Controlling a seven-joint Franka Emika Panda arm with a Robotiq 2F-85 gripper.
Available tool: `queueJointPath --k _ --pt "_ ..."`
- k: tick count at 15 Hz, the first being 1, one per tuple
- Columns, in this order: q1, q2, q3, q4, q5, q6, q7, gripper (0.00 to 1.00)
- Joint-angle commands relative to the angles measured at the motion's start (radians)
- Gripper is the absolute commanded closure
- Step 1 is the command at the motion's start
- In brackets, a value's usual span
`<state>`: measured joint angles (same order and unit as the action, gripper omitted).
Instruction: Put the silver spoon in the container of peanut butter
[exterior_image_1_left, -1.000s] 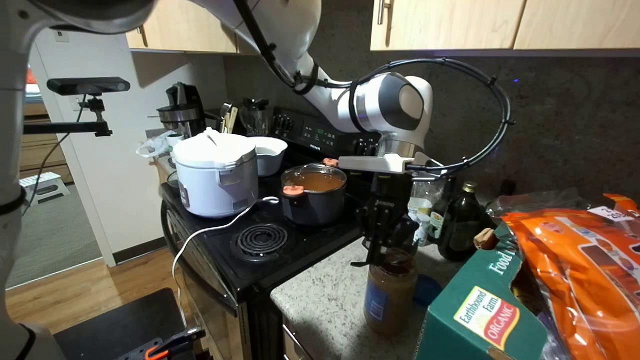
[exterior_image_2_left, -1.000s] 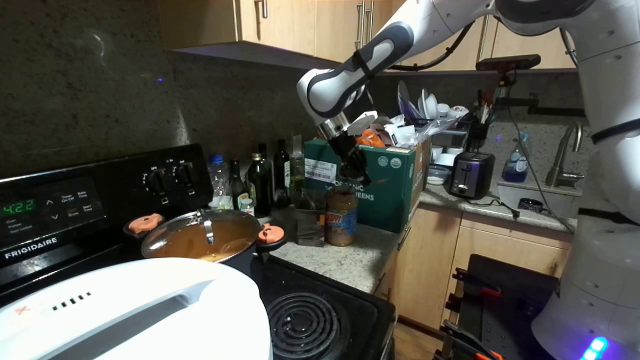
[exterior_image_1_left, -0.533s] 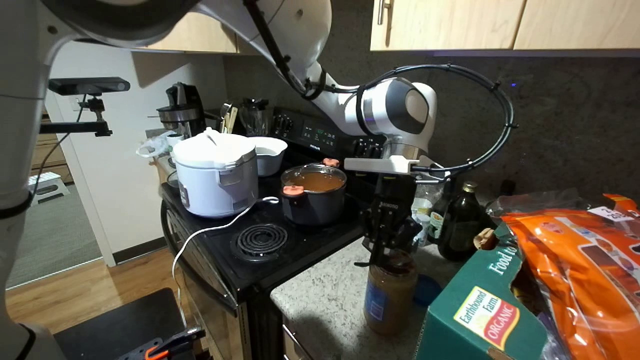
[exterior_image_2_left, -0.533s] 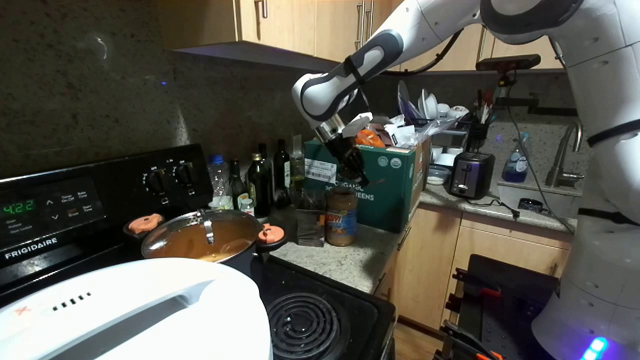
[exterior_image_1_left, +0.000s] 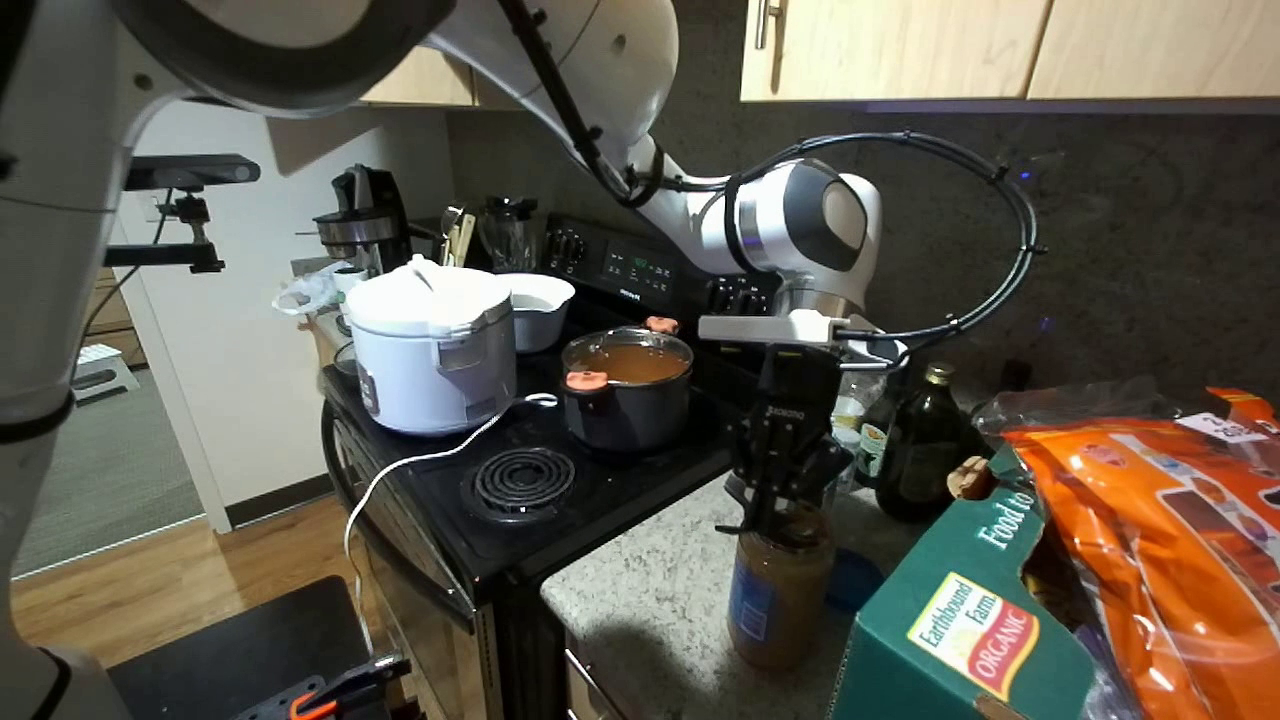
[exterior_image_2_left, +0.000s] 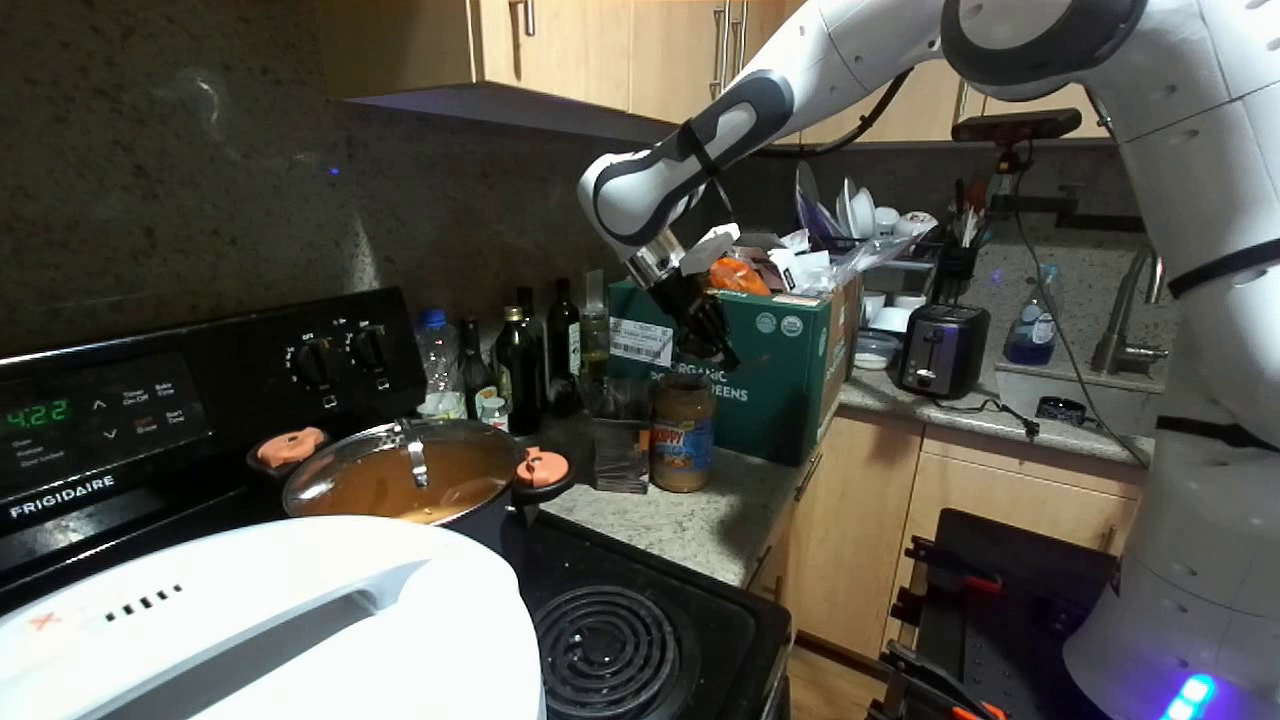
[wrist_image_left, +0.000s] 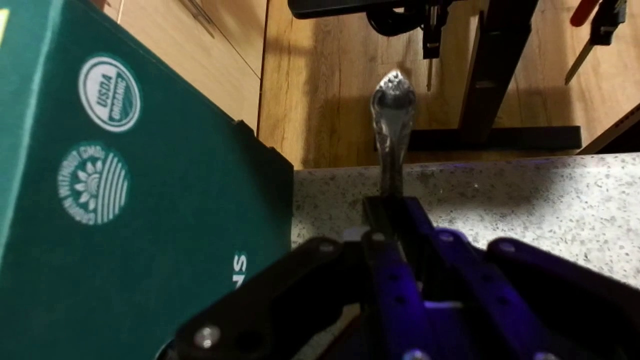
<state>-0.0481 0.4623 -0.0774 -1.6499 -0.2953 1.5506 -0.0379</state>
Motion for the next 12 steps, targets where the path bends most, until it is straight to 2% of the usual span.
queueJointPath --k 1,12 --pt "-0.004 0.032 0.005 0.048 -0.009 -0.046 -0.034 0.95" --pt "0.002 0.105 0.014 0.114 -0.007 -0.078 -0.078 0.95"
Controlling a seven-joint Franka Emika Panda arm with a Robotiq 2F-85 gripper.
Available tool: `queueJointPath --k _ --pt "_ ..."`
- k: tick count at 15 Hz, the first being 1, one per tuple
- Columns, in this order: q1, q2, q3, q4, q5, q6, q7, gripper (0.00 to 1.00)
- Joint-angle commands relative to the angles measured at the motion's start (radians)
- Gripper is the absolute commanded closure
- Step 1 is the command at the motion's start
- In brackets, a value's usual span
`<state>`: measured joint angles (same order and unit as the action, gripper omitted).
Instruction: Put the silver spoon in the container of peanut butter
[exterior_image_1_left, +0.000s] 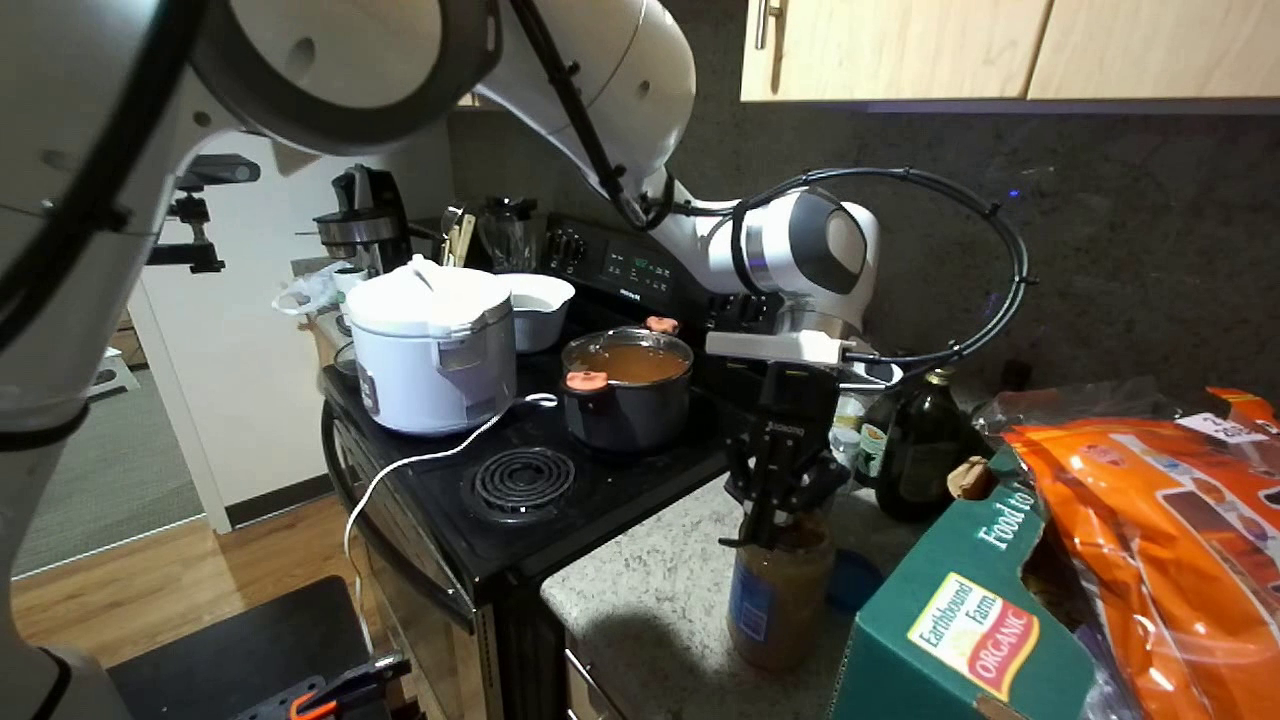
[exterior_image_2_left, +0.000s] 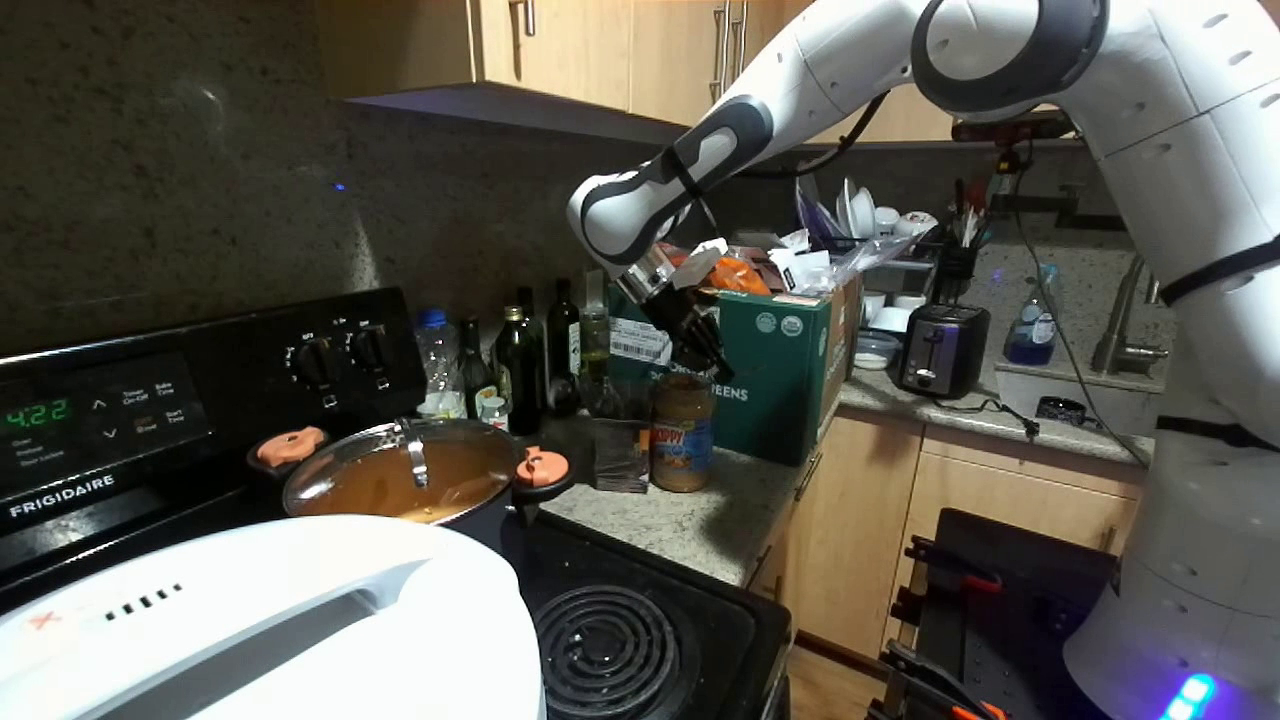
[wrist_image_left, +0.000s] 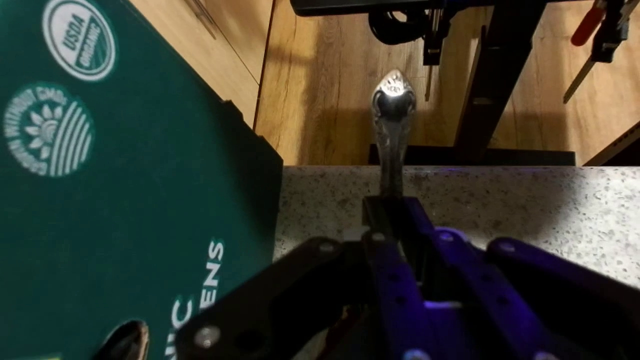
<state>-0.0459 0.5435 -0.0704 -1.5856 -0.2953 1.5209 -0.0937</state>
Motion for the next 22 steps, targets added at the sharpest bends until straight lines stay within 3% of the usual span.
queueJointPath --k 1,11,12,13,21,22 --pt "0.000 0.029 0.008 0.055 -0.006 -0.049 -0.022 0.96" --pt "0.006 0.055 0.015 0.086 -0.003 -0.053 -0.018 0.95" --pt "0.006 0.051 0.016 0.082 -0.002 -0.050 -0.016 0.82" --pt "0.007 0.047 0.016 0.079 -0.001 -0.047 -0.015 0.61" --pt "0.032 -0.044 0.029 0.028 -0.004 -0.022 -0.005 0.02" --pt "0.037 -0.063 0.033 0.020 -0.004 -0.016 -0.004 0.00"
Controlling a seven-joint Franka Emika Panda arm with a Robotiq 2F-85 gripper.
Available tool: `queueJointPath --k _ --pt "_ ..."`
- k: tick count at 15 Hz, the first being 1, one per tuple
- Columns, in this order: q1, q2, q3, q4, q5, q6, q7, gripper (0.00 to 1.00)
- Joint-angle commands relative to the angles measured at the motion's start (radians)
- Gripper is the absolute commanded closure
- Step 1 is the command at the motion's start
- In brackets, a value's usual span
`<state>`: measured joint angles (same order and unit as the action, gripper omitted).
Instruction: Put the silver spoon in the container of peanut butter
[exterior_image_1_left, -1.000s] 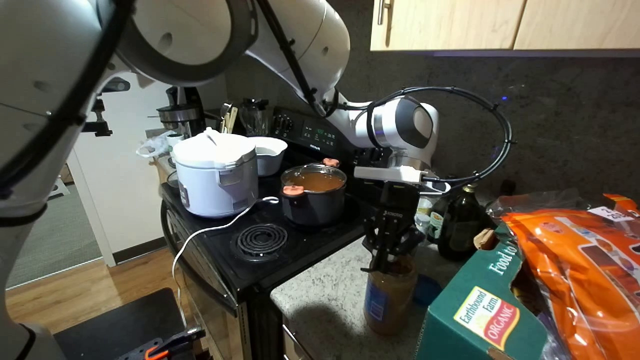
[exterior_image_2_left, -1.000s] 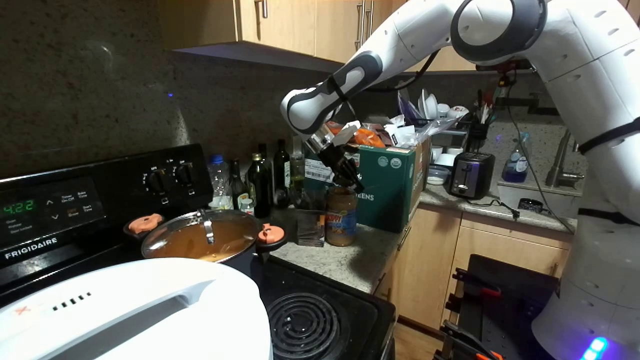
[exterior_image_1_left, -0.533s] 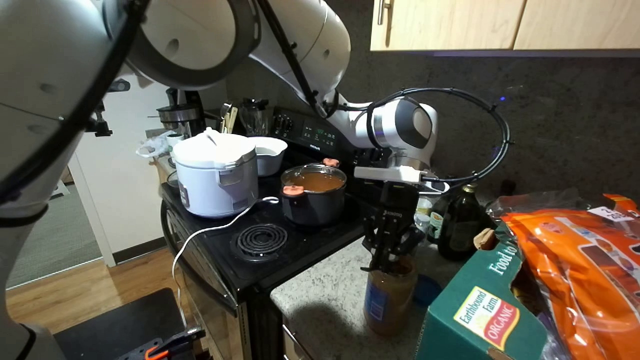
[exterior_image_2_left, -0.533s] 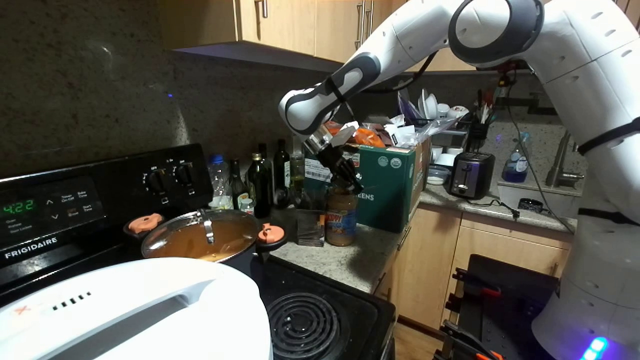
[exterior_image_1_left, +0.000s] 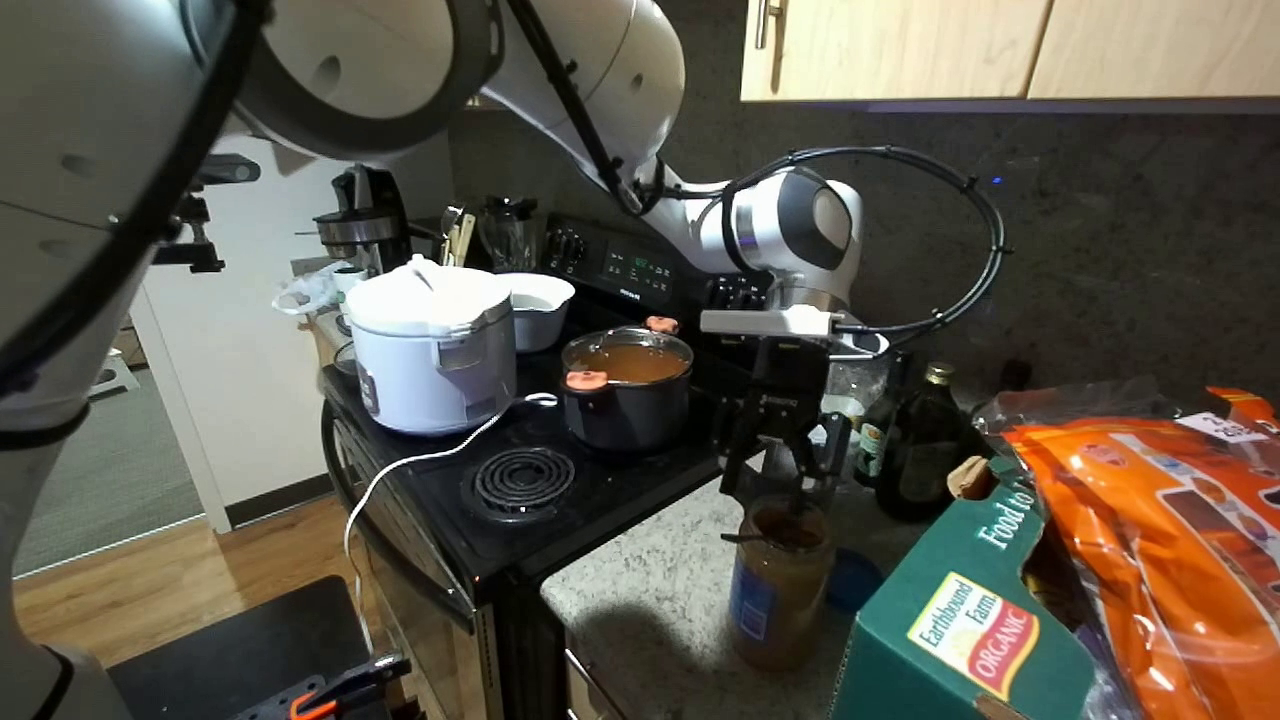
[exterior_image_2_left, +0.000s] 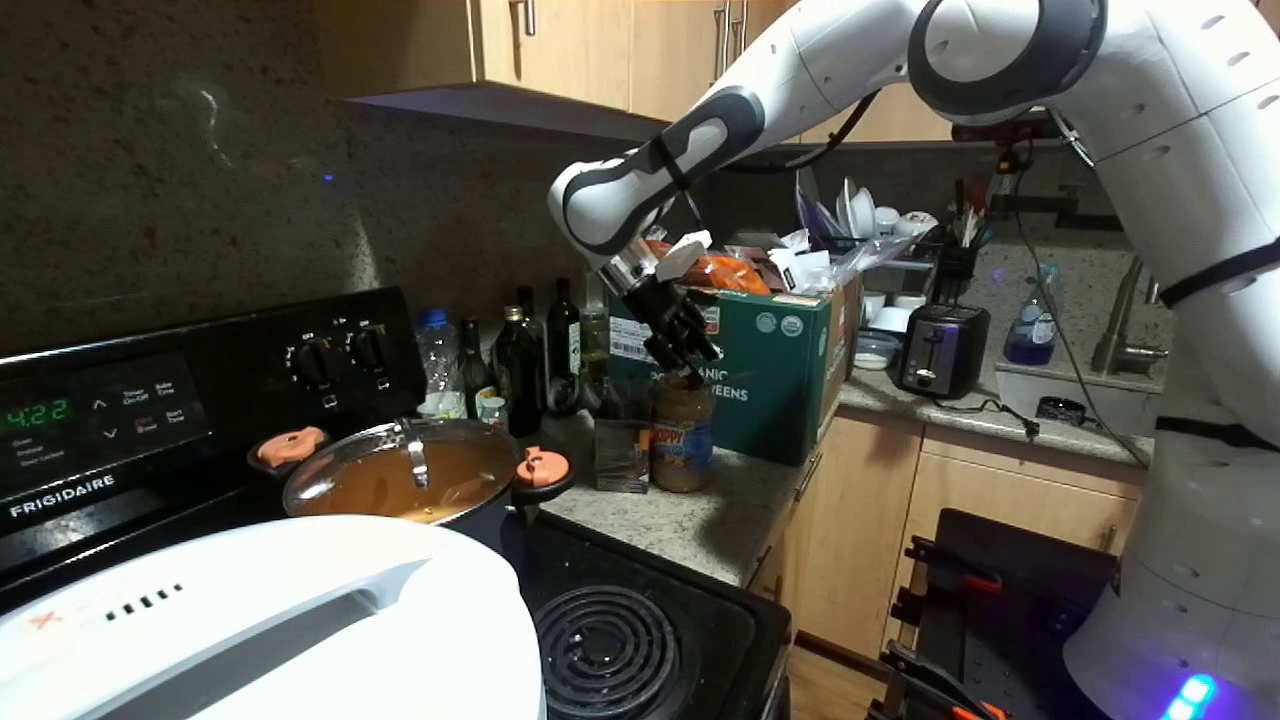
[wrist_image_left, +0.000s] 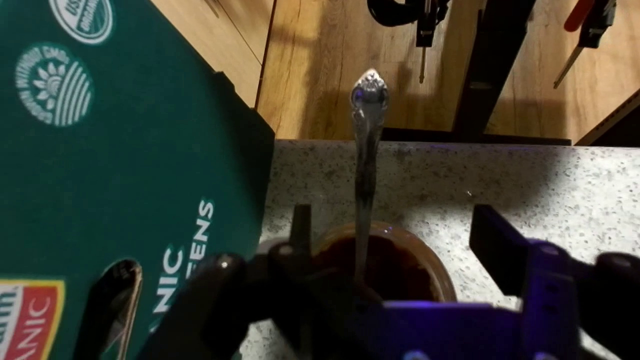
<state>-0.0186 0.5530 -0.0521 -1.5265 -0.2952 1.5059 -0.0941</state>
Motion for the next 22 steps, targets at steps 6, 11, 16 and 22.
queueJointPath --k 6,11,16,22 --pt "0.017 -0.196 0.057 -0.133 0.027 0.023 -0.023 0.00" --pt "0.017 -0.314 0.077 -0.282 0.067 0.057 -0.018 0.00" --pt "0.029 -0.454 0.091 -0.468 0.093 0.150 -0.017 0.00" --pt "0.064 -0.638 0.112 -0.721 0.113 0.313 -0.012 0.00"
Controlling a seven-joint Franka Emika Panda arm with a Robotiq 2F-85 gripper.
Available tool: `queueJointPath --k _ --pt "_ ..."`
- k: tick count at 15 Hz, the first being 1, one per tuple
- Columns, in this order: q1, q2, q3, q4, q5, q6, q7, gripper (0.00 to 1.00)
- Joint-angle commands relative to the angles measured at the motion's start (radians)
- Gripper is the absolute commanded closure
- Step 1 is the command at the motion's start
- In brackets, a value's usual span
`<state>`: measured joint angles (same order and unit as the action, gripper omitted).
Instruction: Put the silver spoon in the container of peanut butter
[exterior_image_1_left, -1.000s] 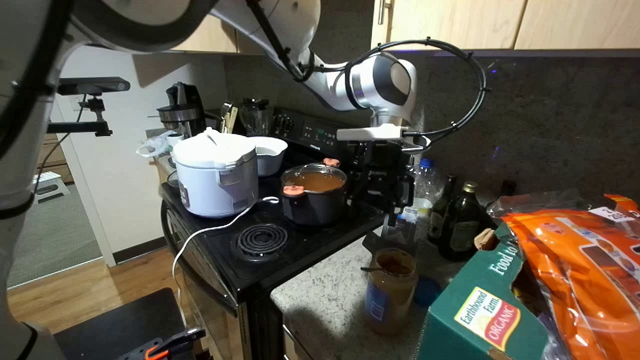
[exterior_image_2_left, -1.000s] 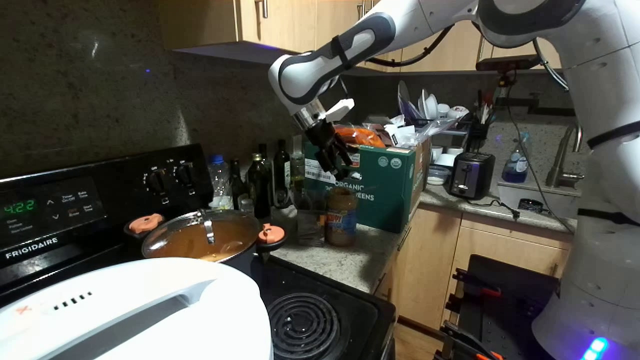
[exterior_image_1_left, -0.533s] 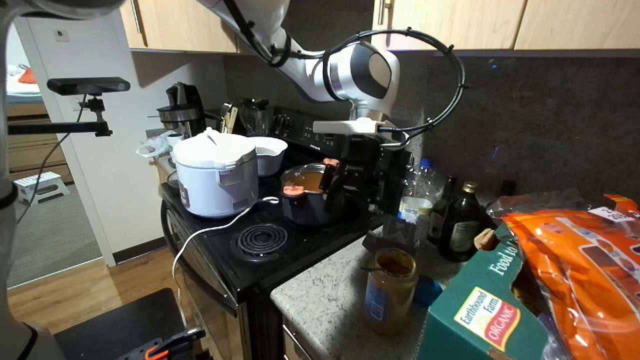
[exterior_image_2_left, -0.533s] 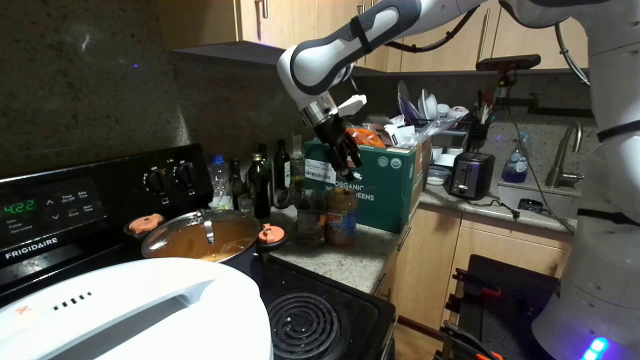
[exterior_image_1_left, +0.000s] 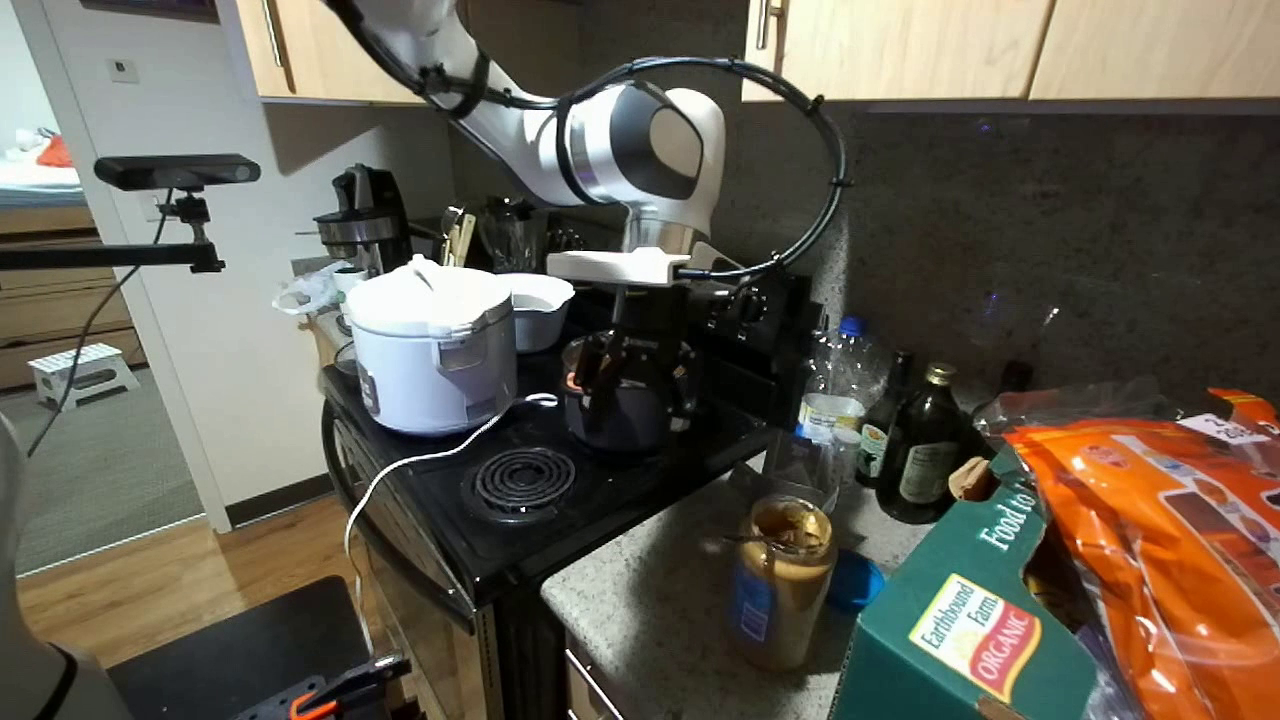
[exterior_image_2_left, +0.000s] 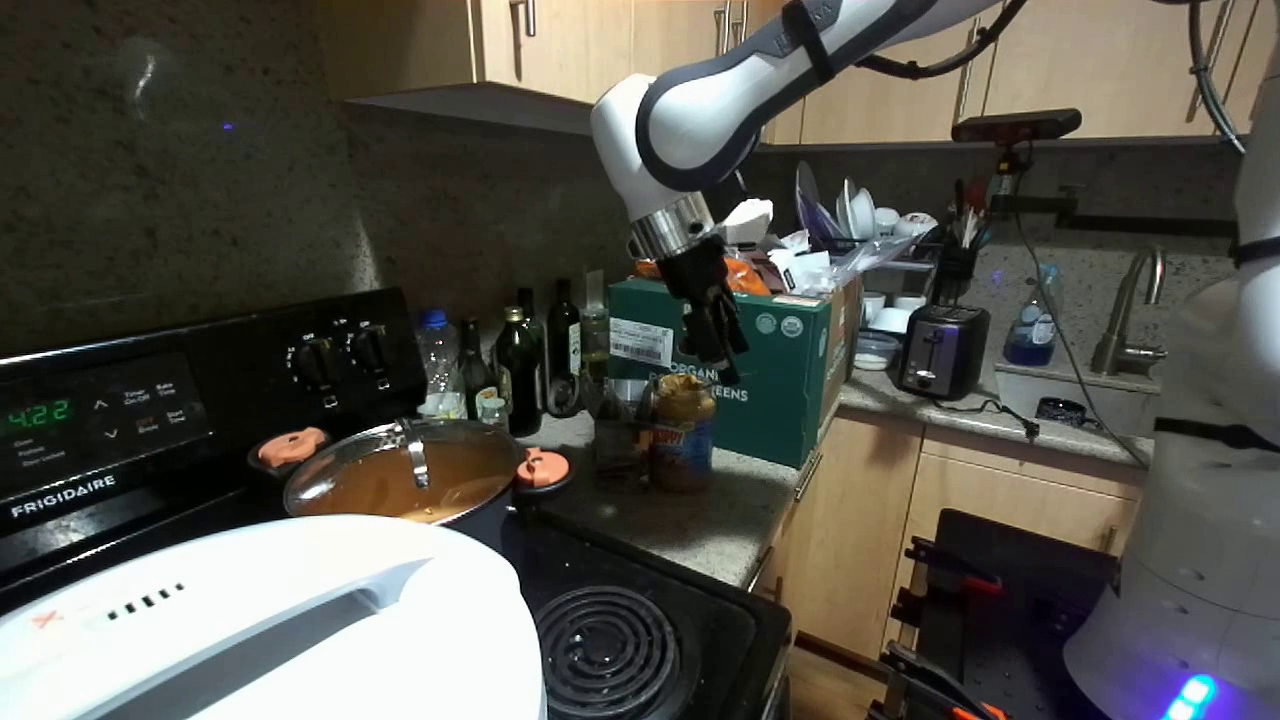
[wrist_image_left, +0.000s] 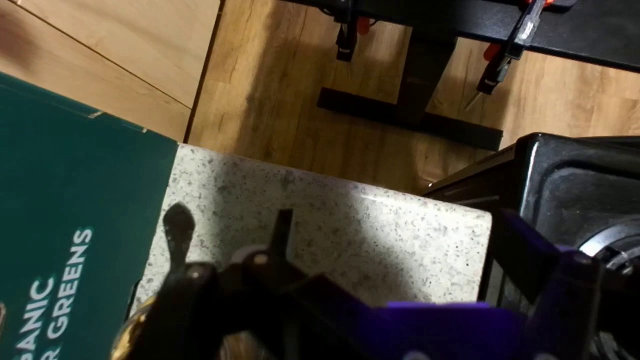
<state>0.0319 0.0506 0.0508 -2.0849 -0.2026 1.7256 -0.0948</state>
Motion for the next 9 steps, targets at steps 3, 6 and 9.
queueJointPath --k 3,6,9 --pt "0.033 -0.213 0.018 -0.266 0.030 0.164 -0.008 0.00" --pt "0.050 -0.276 0.024 -0.350 0.034 0.230 -0.012 0.00" --pt "0.055 -0.240 0.023 -0.323 0.020 0.228 0.000 0.00"
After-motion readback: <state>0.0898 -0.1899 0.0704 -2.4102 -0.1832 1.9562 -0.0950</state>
